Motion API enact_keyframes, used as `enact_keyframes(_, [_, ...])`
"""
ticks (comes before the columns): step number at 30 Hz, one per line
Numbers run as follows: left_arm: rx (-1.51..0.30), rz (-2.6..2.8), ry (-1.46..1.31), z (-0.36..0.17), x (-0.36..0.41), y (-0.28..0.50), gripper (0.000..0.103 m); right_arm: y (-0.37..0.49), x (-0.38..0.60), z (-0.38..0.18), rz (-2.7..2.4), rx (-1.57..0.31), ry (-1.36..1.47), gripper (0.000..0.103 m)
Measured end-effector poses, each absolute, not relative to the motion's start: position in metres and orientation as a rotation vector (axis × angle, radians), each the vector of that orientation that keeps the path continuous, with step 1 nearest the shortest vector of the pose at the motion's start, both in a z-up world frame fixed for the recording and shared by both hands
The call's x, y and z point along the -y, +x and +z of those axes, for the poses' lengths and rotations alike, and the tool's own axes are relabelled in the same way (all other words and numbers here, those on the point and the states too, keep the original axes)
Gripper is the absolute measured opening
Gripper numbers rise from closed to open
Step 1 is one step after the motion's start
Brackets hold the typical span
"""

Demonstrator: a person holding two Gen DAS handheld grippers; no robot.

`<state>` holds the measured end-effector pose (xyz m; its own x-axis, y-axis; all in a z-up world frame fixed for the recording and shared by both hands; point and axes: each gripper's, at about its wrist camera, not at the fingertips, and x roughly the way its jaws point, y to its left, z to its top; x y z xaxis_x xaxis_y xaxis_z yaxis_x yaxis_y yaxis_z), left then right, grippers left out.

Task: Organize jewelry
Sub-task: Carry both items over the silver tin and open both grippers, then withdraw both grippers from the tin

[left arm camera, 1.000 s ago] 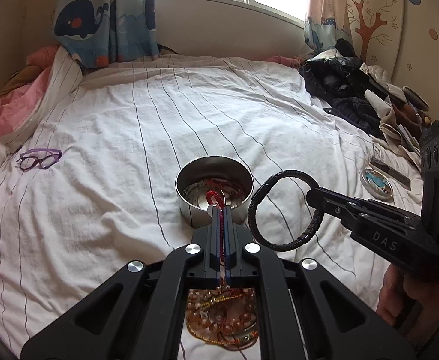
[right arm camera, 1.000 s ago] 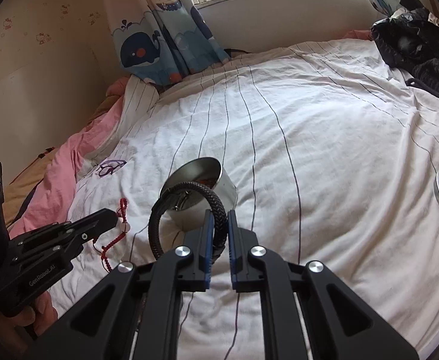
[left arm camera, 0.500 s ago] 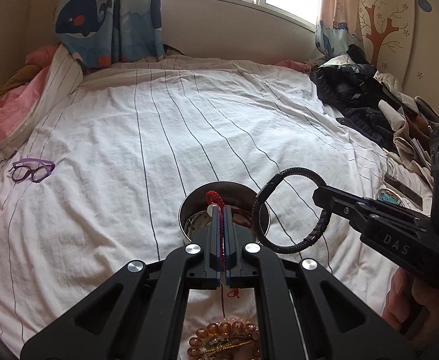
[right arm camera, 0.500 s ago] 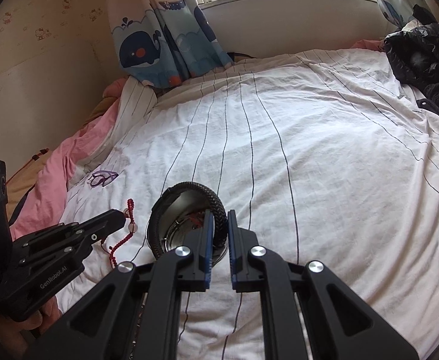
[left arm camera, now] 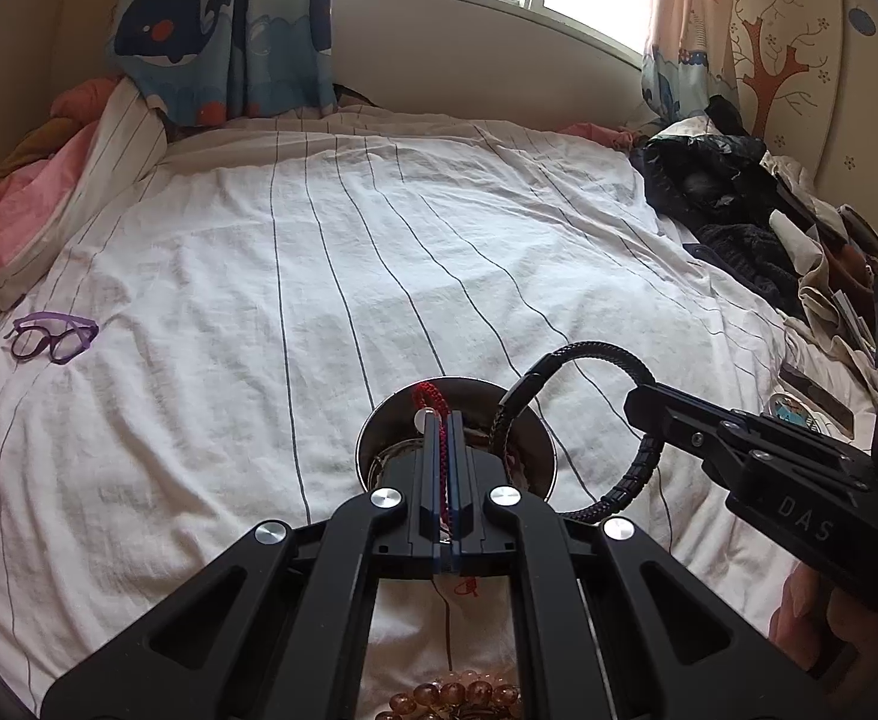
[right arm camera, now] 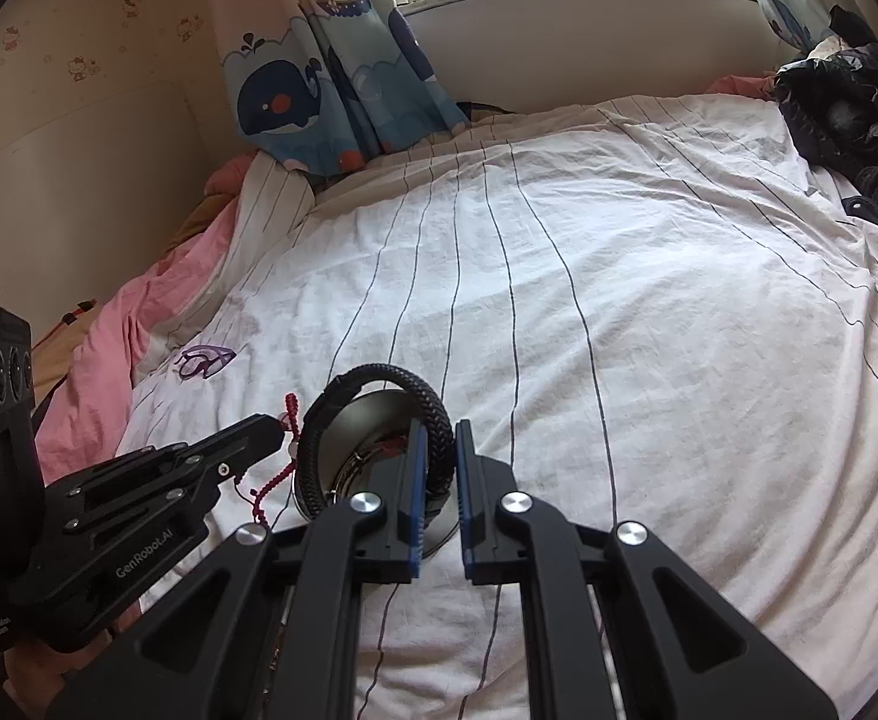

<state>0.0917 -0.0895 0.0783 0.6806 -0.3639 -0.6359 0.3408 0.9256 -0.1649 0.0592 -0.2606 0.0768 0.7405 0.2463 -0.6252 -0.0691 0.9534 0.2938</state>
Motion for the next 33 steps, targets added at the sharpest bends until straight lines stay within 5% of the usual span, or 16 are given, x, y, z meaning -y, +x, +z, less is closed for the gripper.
enact_keyframes(12, [-0.828,-0.375,-0.12,0.057,0.073,0.117,0.005,0.088,0.233,0.062,0.169,-0.792,0.204,0.011])
enact_keyframes(18, [-0.837,-0.329,-0.185,0.058,0.047,0.116,0.02,0.091,0.234,0.052,0.152,-0.815,0.204,0.025])
enact_keyframes(23, [-0.864,-0.274,-0.149,0.052,0.033,0.105,0.05,0.087,0.235,0.048,0.137,-0.829,0.177,0.026])
enact_keyframes(29, [-0.962,-0.11,-0.116,0.019,-0.007,0.082,0.065,0.041,0.247,0.03,0.047,-0.904,0.15,0.043])
enact_keyframes(31, [-0.977,-0.098,-0.076,0.007,-0.01,0.073,0.084,0.03,0.246,0.015,0.027,-0.956,0.124,0.057])
enact_keyframes(32, [-0.979,-0.104,-0.041,0.001,-0.007,0.068,0.097,0.028,0.244,0.007,0.033,-0.992,0.118,0.073])
enact_keyframes(33, [-0.976,-0.111,-0.013,-0.004,-0.004,0.064,0.097,0.027,0.242,0.001,0.051,-1.019,0.108,0.088])
